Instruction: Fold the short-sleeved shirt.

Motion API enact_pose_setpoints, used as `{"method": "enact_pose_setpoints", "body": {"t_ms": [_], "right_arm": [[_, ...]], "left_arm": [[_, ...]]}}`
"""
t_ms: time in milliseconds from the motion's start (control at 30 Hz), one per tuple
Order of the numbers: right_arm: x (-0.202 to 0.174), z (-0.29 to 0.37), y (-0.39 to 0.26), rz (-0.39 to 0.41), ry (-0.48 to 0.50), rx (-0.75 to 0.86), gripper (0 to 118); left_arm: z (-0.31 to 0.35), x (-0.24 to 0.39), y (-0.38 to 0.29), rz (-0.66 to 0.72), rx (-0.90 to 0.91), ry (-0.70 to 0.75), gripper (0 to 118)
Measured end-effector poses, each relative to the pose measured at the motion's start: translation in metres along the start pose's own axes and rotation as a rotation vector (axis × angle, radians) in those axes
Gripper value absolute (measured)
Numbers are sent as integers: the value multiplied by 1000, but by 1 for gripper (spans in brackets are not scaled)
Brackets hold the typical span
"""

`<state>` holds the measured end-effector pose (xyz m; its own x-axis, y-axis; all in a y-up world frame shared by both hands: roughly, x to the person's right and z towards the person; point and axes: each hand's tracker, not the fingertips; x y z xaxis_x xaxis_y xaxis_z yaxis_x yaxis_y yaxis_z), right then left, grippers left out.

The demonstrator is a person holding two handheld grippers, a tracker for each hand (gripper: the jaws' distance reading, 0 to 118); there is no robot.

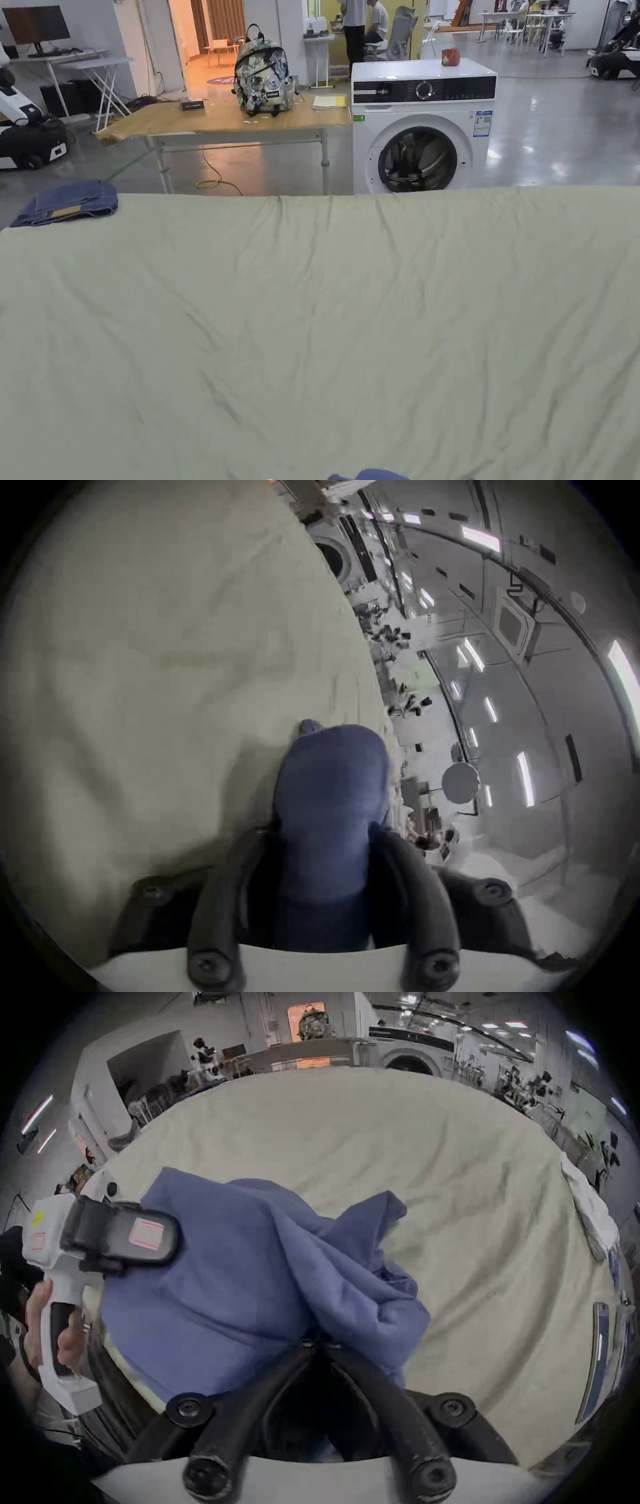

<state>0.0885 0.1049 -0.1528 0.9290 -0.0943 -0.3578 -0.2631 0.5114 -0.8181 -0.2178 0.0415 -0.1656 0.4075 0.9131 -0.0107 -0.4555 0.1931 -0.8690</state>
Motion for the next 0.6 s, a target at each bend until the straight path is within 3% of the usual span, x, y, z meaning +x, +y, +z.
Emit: {"method": "enact_pose_setpoints", "body": {"t_ms": [67,100,167,267,300,500,600], "right_arm": [[-1,5,-1,1,8,6,0],[-1,11,-1,-13,23,18,0],[5,30,-2,-103,98,72,0],[14,62,-8,-272,340,218,0],[15,68,-9,-316,369,225,0],[21,60,-16,-385,393,214,0],[16,55,-20,-369,401,185,0]], "left_arm": [[5,11,-5,-101,1,51,23],[10,16,-6,-88,16,38,22],[20,18,5,-64,10,29,22],[69,22,15,-41,37,-25,22],[94,34,14,-56,52,-12,22],[262,9,60,-123,285,320,22],[307,20,74,-144,389,443,22]]}}
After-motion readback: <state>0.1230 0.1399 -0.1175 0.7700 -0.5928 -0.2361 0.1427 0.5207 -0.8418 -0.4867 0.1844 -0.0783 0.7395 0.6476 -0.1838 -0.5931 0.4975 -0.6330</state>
